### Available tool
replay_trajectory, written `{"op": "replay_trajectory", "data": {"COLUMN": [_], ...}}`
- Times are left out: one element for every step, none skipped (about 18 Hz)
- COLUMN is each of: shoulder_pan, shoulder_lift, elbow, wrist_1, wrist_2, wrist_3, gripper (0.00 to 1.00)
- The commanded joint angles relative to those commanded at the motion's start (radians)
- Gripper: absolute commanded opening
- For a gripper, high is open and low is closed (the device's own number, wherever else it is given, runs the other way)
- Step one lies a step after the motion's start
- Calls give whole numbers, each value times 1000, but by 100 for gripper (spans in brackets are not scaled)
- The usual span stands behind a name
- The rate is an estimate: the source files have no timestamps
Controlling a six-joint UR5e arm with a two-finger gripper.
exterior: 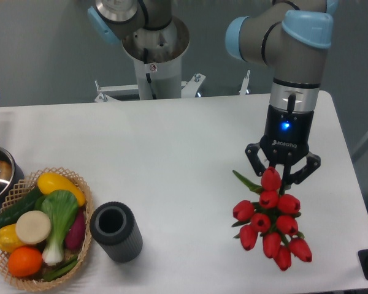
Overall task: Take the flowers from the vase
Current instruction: 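Carry the tulip bunch away from the vase and hold it above the table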
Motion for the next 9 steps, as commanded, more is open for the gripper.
{"op": "replay_trajectory", "data": {"shoulder_pan": [-2, -3, -3, -3, -3, -3, -3, -3, -5], "shoulder_lift": [2, 3, 3, 6, 6, 6, 6, 8, 11], "elbow": [5, 5, 6, 6, 5, 3, 0, -8, -20], "wrist_1": [-45, -77, -101, -118, -132, -143, -152, -155, -155], "wrist_2": [29, 55, 80, 100, 115, 128, 140, 151, 163], "wrist_3": [8, 24, 43, 58, 66, 67, 71, 77, 86], "gripper": [0, 0, 0, 0, 0, 0, 0, 0, 0]}}
